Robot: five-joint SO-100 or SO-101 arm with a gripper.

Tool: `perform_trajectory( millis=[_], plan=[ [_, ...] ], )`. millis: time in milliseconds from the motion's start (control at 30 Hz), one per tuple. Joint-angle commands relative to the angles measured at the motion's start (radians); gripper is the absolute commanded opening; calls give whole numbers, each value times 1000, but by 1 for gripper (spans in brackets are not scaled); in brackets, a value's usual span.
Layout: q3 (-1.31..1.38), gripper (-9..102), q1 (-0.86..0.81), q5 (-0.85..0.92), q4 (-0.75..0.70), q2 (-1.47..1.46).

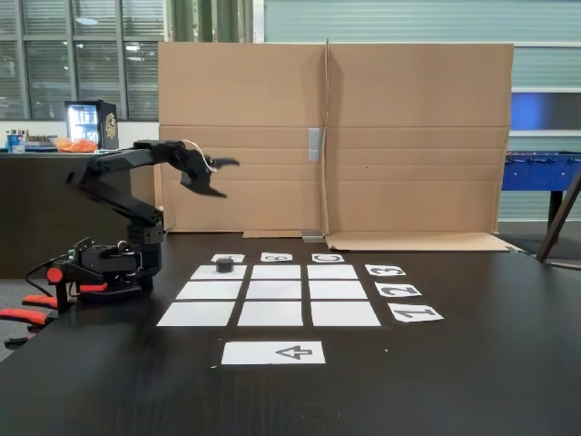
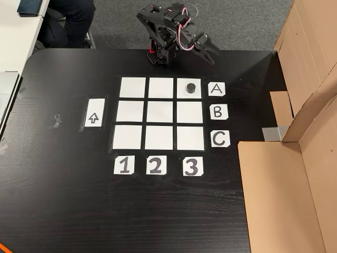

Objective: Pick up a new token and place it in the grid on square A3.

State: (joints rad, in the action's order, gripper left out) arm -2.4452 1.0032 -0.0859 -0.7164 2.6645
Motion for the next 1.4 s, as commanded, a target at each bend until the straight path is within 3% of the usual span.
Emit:
perform_trajectory(
  millis=[0, 400, 900, 1367],
  plan=[
    [52, 39, 14, -5, 14, 129],
    [52, 39, 106, -9, -9, 442],
    [32, 39, 399, -91, -371, 611],
    [-6, 37, 414, -87, -517, 660]
  ],
)
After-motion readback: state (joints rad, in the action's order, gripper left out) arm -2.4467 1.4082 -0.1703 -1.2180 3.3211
